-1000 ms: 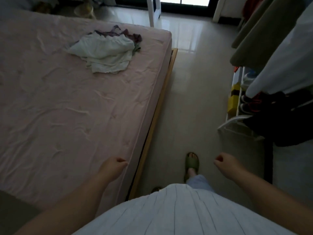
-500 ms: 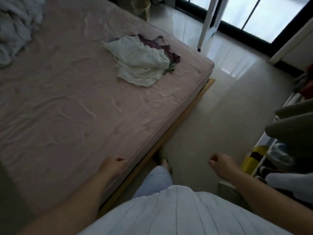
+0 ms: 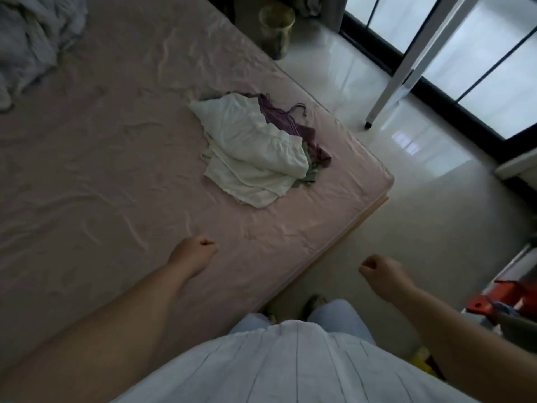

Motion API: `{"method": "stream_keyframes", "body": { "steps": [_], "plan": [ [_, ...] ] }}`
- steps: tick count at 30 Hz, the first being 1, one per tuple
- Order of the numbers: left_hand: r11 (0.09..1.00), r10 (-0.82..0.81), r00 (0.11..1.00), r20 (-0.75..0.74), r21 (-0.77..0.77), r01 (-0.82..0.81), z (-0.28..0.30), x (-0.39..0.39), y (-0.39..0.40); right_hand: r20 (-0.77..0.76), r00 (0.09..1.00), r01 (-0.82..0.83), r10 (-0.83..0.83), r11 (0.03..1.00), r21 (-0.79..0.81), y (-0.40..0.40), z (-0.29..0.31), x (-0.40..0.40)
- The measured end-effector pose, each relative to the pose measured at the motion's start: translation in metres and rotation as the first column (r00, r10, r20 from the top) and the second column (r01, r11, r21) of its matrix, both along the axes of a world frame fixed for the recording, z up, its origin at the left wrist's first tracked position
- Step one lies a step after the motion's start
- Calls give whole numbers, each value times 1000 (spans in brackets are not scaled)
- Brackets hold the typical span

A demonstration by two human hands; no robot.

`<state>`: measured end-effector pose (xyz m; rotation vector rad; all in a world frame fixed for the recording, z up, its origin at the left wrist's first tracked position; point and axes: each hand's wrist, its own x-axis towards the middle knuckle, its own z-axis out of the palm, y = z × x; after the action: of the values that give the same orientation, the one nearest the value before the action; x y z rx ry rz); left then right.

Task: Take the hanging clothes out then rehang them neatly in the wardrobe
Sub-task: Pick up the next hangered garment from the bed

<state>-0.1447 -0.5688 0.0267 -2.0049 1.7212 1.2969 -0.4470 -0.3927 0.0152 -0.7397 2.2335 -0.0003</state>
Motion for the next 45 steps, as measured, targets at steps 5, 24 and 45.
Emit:
{"method": "stream_keyframes", "body": {
  "steps": [5, 24, 45],
  "plan": [
    [999, 44, 998, 39, -1, -44, -10, -42, -42, -9, 982, -190, 191, 981, 43, -92, -11, -58],
    [917, 393, 915, 93, 42, -398, -162, -222, -213, 298, 906, -317, 300, 948, 11, -419, -169, -180],
    [940, 314, 948, 40, 125, -317, -239, -251, -275, 400, 904, -71, 148, 977, -201, -490, -223, -136]
  ]
}}
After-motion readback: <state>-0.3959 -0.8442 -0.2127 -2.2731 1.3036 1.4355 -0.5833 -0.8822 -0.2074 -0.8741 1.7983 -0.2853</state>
